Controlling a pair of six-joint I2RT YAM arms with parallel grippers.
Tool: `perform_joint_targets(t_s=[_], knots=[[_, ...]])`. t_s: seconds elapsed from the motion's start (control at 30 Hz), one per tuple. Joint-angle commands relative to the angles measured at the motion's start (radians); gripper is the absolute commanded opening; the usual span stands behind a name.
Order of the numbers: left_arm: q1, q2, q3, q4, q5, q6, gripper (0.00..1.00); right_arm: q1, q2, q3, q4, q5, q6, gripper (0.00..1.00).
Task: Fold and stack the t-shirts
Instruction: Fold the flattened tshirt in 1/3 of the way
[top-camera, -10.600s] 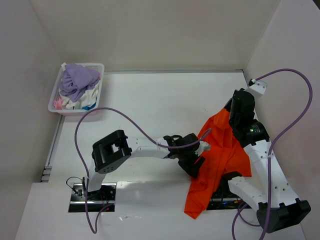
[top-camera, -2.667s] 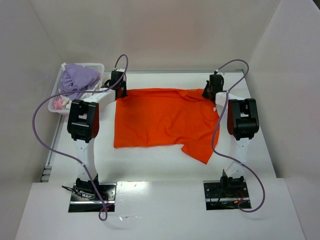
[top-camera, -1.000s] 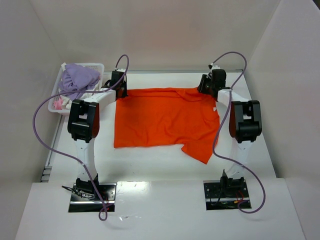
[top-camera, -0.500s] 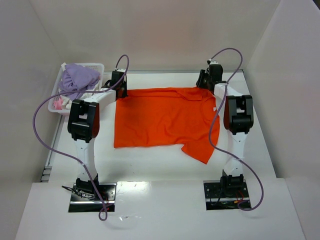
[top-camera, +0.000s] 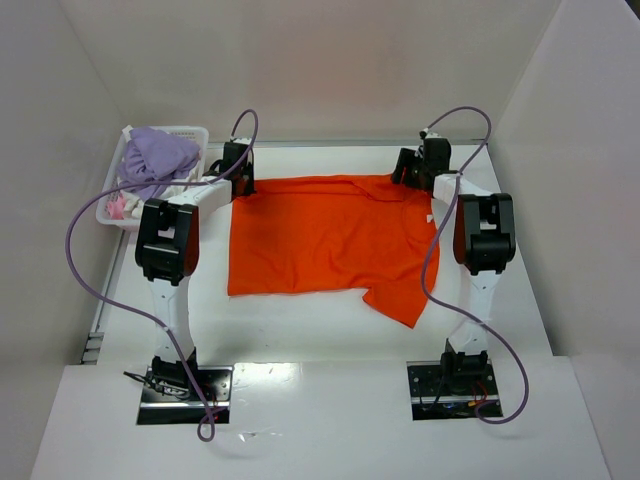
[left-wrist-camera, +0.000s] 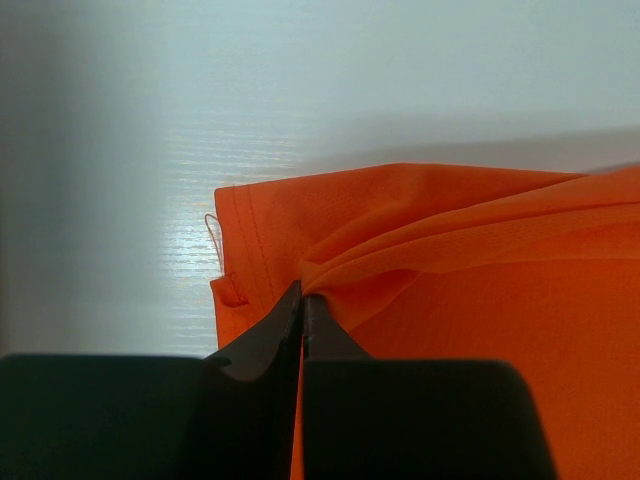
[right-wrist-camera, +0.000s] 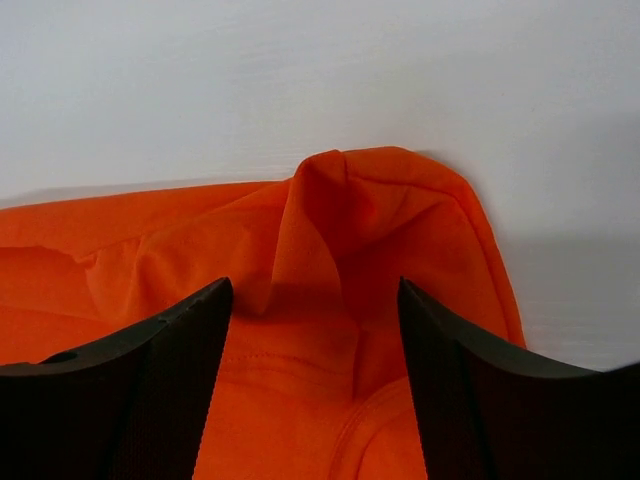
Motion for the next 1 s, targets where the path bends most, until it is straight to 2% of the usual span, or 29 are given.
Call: perform_joint_targets(t_s=[0.0, 0.13, 0.17, 0.23, 0.37, 0.4, 0.47, 0.5, 0.53, 0.77, 0.97], knots=[[-0.005, 0.002, 0.029, 0.013, 0.008, 0.011, 0.0, -0.006, -0.058, -0.011, 0.026, -0.015, 0.003, 0.71], [-0.005, 0.002, 0.029, 0.013, 0.008, 0.011, 0.0, -0.006, -0.049, -0.036, 0.048, -0.035, 0.012, 0.65], [-0.005, 0.002, 0.029, 0.013, 0.008, 0.011, 0.0, -0.006, -0.038, -0.027, 0.048, -0.035, 0.012, 0.6], [-0.005, 0.002, 0.029, 0.013, 0.008, 0.011, 0.0, -0.006, -0.011, 0.002, 0.037, -0.046, 0.012, 0.59], [-0.005, 0.002, 0.038, 0.013, 0.008, 0.011, 0.0, -0.006, 0.035, 0.048, 0.012, -0.066, 0.012, 0.38], [-0.005, 0.002, 0.038, 0.013, 0.008, 0.011, 0.0, -0.006, 0.035, 0.049, 0.012, -0.066, 0.022, 0.26], [-0.005, 0.002, 0.038, 0.013, -0.001, 0.011, 0.0, -0.006, 0.035, 0.059, 0.012, -0.066, 0.022, 0.14], [-0.005, 0.002, 0.038, 0.013, -0.001, 0.011, 0.0, -0.006, 0.035, 0.059, 0.012, -0.066, 0.022, 0.04], [-0.005, 0.002, 0.038, 0.013, -0.001, 0.011, 0.0, -0.006, 0.035, 0.059, 0.012, -0.066, 0.031, 0.0], [0.005, -0.067, 0.047, -0.005, -0.012, 0.02, 0.0, -0.006, -0.085, 0.073, -0.018, -0.024, 0.04, 0.0], [0.1, -0.099, 0.11, -0.017, 0.023, 0.002, 0.0, -0.015, -0.173, 0.171, -0.103, -0.015, 0.028, 0.0]])
